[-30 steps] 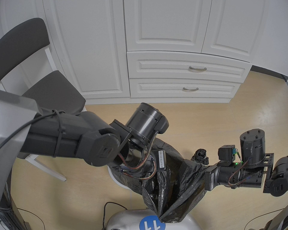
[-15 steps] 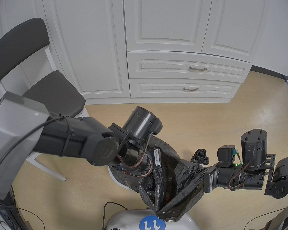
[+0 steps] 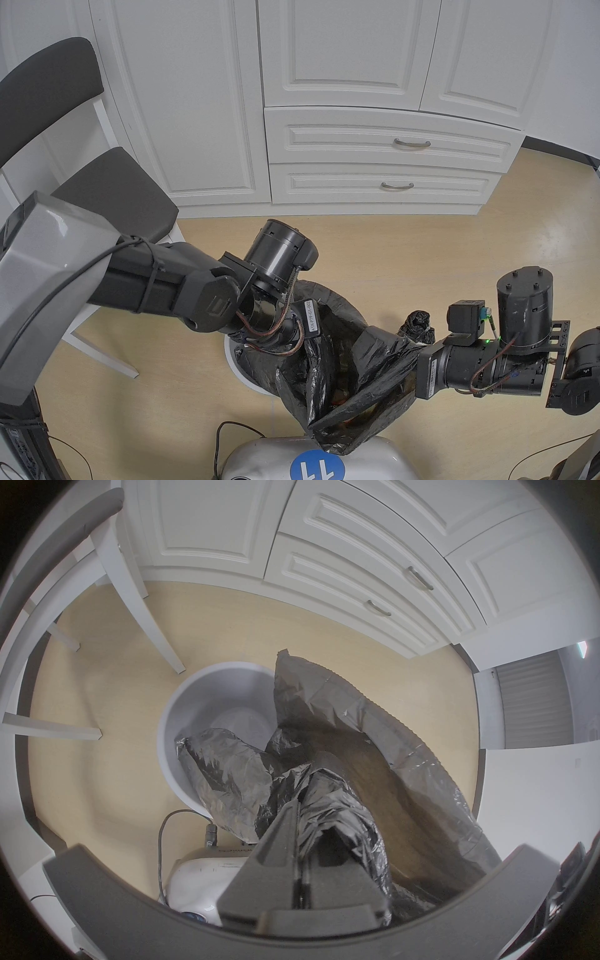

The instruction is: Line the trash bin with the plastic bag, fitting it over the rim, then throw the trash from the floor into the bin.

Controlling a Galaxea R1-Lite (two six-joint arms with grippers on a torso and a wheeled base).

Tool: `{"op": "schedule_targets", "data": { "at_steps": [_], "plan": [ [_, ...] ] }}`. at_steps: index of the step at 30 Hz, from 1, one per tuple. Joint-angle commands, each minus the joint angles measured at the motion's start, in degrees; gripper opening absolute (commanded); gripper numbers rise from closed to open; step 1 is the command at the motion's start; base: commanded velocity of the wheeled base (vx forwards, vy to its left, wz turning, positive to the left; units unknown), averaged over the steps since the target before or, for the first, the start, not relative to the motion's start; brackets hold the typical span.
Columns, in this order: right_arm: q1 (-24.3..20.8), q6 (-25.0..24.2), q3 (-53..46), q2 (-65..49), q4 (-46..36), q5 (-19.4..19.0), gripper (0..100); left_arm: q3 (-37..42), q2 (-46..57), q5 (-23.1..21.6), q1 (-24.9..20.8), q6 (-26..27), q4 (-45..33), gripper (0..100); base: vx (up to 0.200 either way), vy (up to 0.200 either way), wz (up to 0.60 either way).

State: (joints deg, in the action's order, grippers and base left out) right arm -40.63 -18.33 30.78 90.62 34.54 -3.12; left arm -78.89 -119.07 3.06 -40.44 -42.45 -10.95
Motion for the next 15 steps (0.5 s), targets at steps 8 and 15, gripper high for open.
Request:
{"op": "schedule_targets", "data": {
  "at_steps": [8,15],
  "plan": [
    [-1.3,-4.3,0.1,12.6,11.4,0.0,0,5.6,3.8,0.6,4.1,0.1,0.0,0,0.000,0.000,0.00],
    [0.6,-9.4,8.3,28.0,22.9,-0.2,0,9.4,6.9,0.8,10.9,0.9,0.0,0,0.000,0.000,0.00]
  ]
}}
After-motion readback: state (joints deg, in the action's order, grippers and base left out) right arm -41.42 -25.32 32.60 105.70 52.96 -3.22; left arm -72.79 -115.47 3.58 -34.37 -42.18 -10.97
